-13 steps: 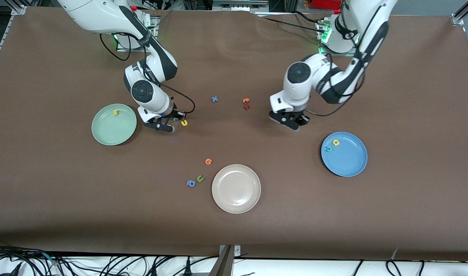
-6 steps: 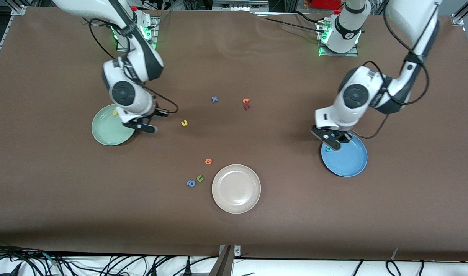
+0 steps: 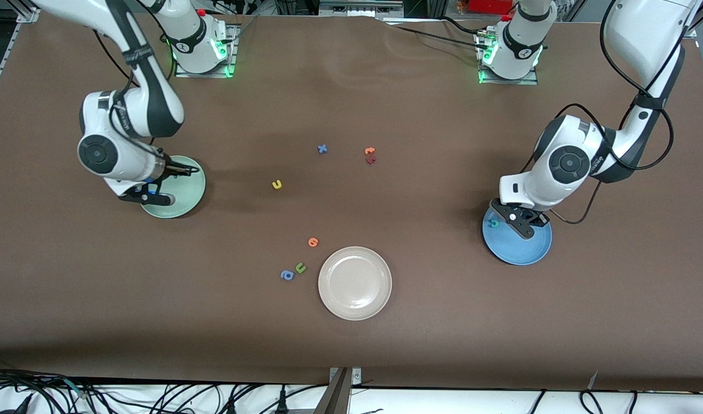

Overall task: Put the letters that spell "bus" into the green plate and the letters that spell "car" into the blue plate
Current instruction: 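Place the d in the green plate while the left gripper places the r, then grasp the yellow u with the right gripper while the left gripper withdraws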

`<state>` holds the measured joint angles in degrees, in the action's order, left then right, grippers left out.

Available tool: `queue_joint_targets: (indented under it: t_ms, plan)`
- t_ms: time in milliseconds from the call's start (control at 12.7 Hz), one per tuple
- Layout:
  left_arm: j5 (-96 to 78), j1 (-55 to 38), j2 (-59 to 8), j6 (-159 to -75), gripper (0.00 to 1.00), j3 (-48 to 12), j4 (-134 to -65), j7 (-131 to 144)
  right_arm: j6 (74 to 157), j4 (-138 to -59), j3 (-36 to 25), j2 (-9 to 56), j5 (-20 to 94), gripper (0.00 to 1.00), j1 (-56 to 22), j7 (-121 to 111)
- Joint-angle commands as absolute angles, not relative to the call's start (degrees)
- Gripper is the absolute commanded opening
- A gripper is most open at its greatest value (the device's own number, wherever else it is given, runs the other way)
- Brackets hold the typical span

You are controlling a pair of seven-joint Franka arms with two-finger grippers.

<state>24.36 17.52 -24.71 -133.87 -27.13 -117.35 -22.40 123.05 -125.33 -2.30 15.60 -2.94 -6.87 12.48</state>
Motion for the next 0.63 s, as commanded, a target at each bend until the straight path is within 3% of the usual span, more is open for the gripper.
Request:
queue_joint_targets:
  t_ms: [0, 79, 236, 315, 394, 551]
  plan:
    - [22.86, 18.37, -28.30, -133.42, 0.93, -27.95, -112.85, -24.97, 129.01, -127.26, -2.55, 18.36, -2.99, 0.19, -7.38, 11.16]
    - [22.76, 18.46, -28.04, -133.33, 1.00, -28.04, -112.85, -25.22, 129.46, -127.27, -2.55, 18.89, -2.99, 0.19, -7.38, 11.08]
    - [22.76, 18.63, -27.34, -132.63, 1.00, -28.21, -112.68, -25.40, 130.16, -127.18, -2.55, 19.77, -2.99, 0.27, -7.38, 10.99]
    - [22.68, 18.63, -26.12, -131.23, 1.00, -28.65, -112.68, -25.31, 130.08, -127.18, -2.55, 19.78, -2.99, 0.66, -7.38, 11.16]
    - [22.15, 18.63, -24.89, -127.57, 1.00, -30.31, -111.72, -24.79, 129.64, -127.18, -2.55, 19.34, -2.99, 0.99, -7.38, 11.42]
    - [14.80, 18.55, -23.91, -115.20, 1.00, -32.77, -104.72, -24.70, 126.32, -126.83, -2.29, 17.15, -2.55, 0.99, -7.47, 12.39]
